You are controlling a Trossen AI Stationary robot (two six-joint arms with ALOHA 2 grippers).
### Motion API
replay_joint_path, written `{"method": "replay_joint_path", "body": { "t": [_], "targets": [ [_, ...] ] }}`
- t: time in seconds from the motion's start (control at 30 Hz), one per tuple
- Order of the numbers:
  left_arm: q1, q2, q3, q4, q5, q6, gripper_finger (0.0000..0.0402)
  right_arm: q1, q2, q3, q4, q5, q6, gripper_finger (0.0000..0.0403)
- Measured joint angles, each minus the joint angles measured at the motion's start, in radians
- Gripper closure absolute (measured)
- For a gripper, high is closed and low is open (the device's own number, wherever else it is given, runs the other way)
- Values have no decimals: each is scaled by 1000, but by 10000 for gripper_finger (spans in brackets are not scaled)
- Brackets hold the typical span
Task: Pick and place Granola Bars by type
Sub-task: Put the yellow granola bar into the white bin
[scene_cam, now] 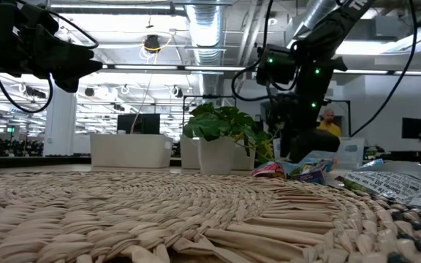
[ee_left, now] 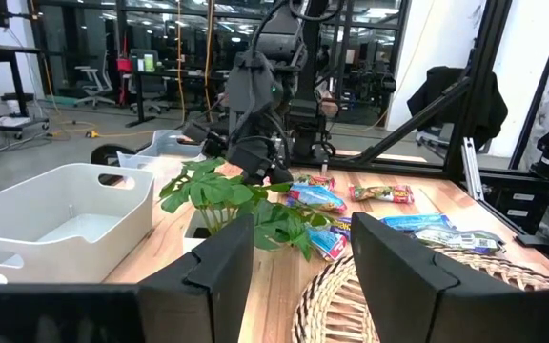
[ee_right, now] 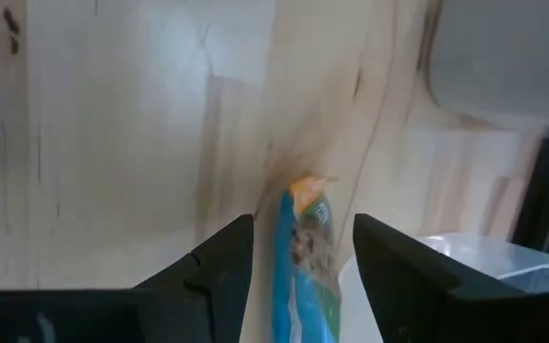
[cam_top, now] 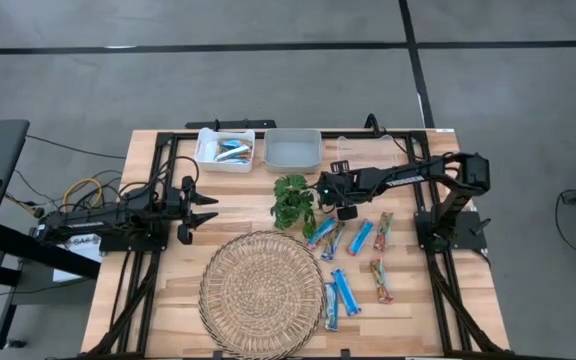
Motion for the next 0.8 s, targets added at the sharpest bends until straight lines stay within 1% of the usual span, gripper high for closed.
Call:
{"method": "replay_joint_path", "body": {
  "t": [0.2,0.4,0.57,0.67,0.8],
  "targets": [
    [0,0,0,0,0,0,232,-25,0,0,-18,-68,0,228],
    [0,0,0,0,0,0,232,-39,15,-1,-38,-68,0,228],
    [0,0,0,0,-1,0,232,-40,33,1,-19,-59,0,232],
    [0,0,0,0,-2,0,232,-40,42,1,-13,-49,0,250],
    [0,0,0,-1,-2,0,232,-37,44,0,-15,-47,7,299]
  ]
}}
